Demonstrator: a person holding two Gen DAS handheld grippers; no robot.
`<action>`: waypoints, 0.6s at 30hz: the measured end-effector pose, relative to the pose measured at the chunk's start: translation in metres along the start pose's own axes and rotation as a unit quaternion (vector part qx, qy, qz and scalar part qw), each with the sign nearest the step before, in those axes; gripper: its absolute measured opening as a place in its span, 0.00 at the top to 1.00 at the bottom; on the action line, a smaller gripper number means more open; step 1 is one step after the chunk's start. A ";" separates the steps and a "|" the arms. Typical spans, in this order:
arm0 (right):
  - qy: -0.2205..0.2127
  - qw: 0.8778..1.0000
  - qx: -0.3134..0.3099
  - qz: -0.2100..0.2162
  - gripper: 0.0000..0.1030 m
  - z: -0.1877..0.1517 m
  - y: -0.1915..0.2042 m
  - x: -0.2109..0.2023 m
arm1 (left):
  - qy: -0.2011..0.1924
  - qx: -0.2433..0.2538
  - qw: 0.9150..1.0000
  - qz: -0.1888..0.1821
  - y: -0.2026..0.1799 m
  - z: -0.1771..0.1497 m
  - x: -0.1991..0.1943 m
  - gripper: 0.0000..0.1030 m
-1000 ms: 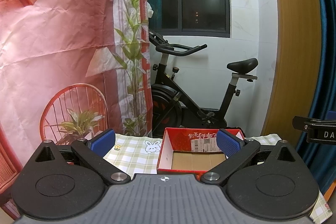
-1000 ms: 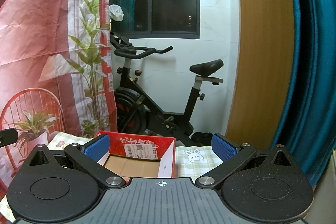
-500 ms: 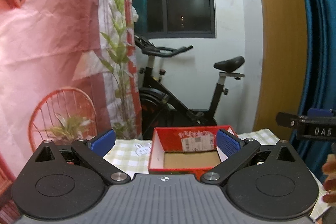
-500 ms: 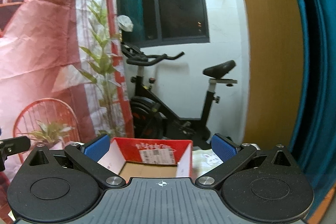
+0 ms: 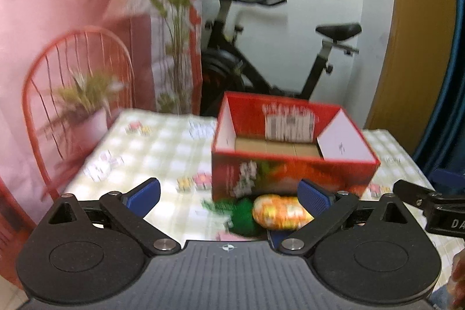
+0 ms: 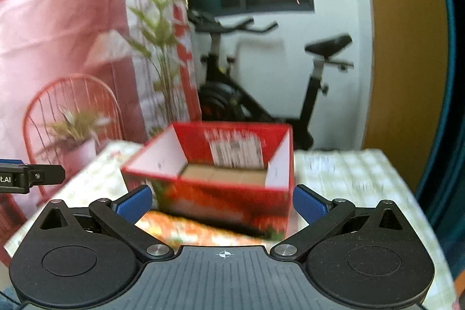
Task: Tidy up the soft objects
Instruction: 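Move the left tool toward the orange floral oven mitt beside the box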
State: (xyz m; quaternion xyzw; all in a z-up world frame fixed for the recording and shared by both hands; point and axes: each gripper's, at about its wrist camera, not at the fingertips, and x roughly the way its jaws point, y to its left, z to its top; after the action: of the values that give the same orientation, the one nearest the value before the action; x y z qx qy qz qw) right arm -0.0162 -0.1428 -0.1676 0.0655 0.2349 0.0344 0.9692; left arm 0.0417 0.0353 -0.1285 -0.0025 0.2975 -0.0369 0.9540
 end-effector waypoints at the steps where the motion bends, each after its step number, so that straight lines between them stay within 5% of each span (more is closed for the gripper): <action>1: 0.008 1.000 0.002 -0.001 0.00 -0.006 0.001 0.006 | 0.007 -0.004 1.000 -0.006 0.002 -0.005 0.006 0.05; 12: 0.063 0.998 0.017 0.018 0.02 -0.053 -0.007 0.039 | 0.096 -0.003 0.994 -0.042 -0.007 -0.043 0.053 0.33; 18: 0.099 0.994 0.026 0.029 0.20 -0.068 -0.011 0.056 | 0.128 -0.023 0.988 -0.080 -0.007 -0.057 0.074 0.50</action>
State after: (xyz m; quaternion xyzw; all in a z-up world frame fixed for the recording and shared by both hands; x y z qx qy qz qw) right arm 0.0033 -0.1410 -0.2543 0.0942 0.3290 0.0629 0.9375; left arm 0.0693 0.0244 -0.2173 -0.0438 0.4172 -0.1061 0.9015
